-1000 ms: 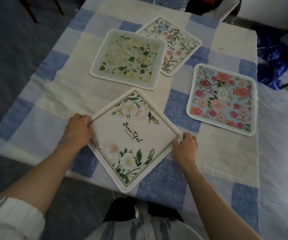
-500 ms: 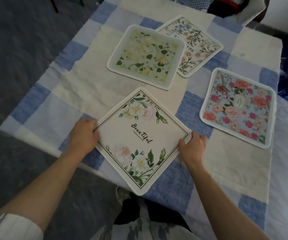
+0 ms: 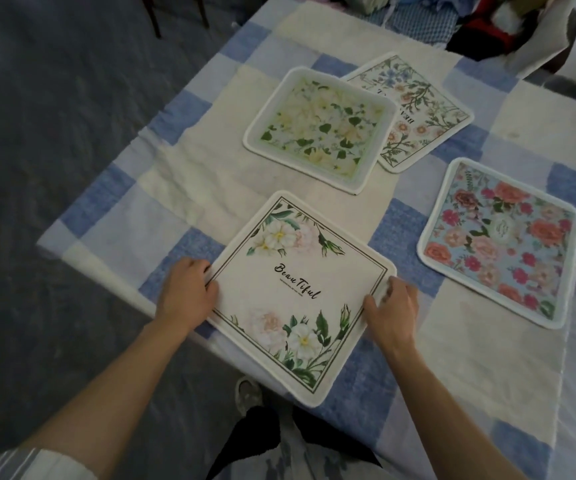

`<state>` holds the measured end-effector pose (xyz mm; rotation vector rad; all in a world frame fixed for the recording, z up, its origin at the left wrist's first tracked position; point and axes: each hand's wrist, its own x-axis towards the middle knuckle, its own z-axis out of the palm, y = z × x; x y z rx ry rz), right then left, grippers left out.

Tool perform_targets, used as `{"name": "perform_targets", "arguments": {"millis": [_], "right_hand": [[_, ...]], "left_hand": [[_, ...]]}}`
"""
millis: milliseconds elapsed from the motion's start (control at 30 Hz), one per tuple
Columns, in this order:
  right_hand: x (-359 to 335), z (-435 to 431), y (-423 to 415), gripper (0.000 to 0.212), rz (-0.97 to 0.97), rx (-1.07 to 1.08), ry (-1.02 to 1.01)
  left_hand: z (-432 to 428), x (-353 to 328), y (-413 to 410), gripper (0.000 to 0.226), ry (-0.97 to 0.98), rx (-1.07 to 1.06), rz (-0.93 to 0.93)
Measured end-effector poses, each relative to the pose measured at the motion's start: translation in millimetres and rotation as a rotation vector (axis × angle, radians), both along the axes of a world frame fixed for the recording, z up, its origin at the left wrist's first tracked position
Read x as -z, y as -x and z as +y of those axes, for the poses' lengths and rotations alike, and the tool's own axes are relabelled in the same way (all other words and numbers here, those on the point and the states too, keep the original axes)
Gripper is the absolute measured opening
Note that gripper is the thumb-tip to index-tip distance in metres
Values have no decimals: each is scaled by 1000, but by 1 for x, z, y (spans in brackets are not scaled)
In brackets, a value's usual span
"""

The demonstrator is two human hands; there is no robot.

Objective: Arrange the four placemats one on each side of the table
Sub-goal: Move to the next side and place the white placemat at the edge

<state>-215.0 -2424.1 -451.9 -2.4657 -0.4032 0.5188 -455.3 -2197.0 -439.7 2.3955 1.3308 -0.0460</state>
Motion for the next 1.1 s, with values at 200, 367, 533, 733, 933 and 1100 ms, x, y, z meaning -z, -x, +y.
{"name": "perform_targets", "arguments": {"millis": [200, 367, 533, 733, 933, 1100], "right_hand": [[0, -11, 34, 31, 12, 89, 11], [-4, -4, 62, 33, 16, 167, 35], [-7, 5, 78, 36, 36, 254, 68], [-6, 8, 79, 39, 21, 286, 54], [-4, 6, 64, 25, -39, 296, 34], [-3, 6, 53, 19, -49, 252, 57]], "left_hand": [[25, 0, -42, 19, 77, 117, -68], [48, 0, -68, 22, 99, 205, -63], [58, 2, -69, 16, 25, 289, -30], [61, 4, -64, 15, 31, 286, -101], [53, -2, -47, 15, 167, 160, -180], [39, -2, -37, 13, 158, 139, -206]]}}
